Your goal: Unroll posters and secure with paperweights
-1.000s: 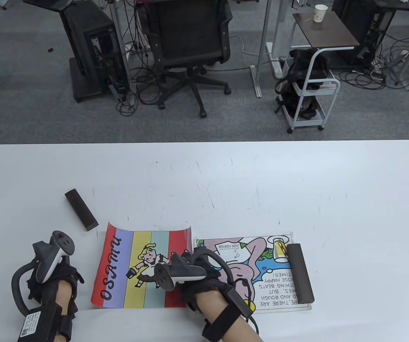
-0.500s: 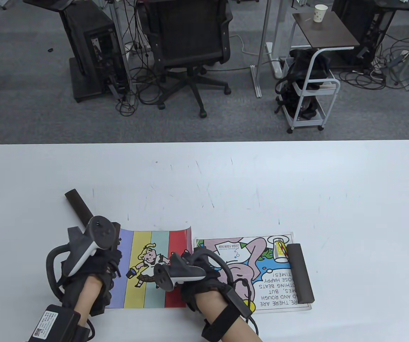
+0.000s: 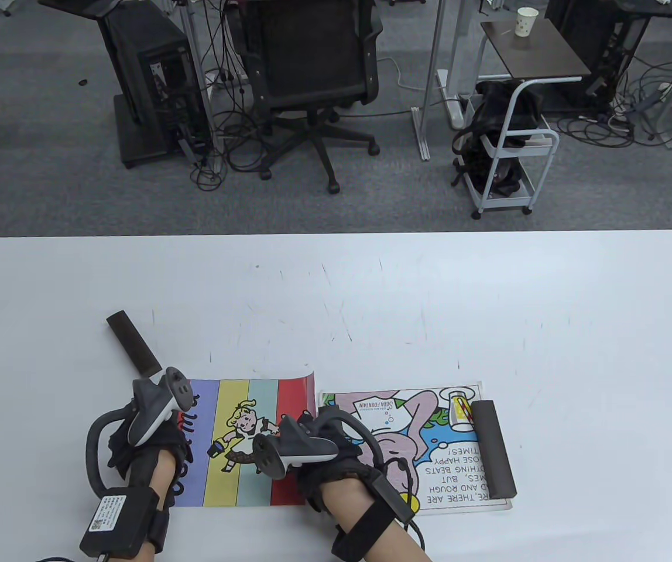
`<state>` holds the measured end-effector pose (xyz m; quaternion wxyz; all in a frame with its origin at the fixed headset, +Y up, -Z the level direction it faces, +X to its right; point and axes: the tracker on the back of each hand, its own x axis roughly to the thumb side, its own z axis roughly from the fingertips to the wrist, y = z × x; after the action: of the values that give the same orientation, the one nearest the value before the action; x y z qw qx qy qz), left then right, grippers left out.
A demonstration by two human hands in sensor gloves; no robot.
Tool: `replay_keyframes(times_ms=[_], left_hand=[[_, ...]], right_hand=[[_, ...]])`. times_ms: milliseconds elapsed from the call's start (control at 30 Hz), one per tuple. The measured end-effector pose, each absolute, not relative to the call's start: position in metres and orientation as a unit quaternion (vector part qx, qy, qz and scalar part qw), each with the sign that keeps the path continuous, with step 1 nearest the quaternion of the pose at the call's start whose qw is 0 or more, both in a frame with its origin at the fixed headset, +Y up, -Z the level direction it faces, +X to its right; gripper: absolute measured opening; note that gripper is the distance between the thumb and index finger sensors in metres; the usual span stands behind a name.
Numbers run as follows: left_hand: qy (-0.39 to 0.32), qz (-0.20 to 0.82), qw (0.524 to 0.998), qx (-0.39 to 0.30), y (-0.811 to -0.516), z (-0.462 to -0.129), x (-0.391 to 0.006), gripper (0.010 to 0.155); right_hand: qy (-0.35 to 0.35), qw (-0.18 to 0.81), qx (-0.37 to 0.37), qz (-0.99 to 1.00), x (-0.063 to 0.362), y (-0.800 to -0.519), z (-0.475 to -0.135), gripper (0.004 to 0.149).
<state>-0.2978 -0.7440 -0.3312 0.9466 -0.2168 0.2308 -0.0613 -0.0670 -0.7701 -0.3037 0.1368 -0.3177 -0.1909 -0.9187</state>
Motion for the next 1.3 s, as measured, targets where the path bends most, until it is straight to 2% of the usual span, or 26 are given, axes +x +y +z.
replay_keyframes(times_ms=[267, 467, 767, 967, 1167, 1300], left_hand=[[0.243, -0.083, 0.939, -0.229, -0.763, -0.337, -0.308, 0.074], [0.242, -0.084, 0.934, -0.249, -0.764, -0.338, -0.312, 0.075], [0.307, 0.01, 0.938, -0.16, -0.707, -0.367, -0.358, 0.08], [0.321, 0.07, 0.935, -0.13, -0.689, -0.403, -0.38, 0.079], [0.321, 0.059, 0.933, -0.15, -0.706, -0.443, -0.38, 0.083], [0.336, 0.01, 0.923, -0.186, -0.737, -0.466, -0.377, 0.086]], right_hand=[[-0.191, 0.143, -0.316, -0.918, -0.067, -0.769, -0.303, 0.074], [-0.191, 0.146, -0.316, -0.918, -0.068, -0.769, -0.303, 0.074], [-0.19, 0.155, -0.315, -0.917, -0.07, -0.769, -0.302, 0.074], [-0.191, 0.16, -0.314, -0.916, -0.07, -0.769, -0.301, 0.074], [-0.191, 0.164, -0.313, -0.916, -0.071, -0.769, -0.301, 0.074], [-0.191, 0.163, -0.313, -0.916, -0.072, -0.769, -0.3, 0.074]])
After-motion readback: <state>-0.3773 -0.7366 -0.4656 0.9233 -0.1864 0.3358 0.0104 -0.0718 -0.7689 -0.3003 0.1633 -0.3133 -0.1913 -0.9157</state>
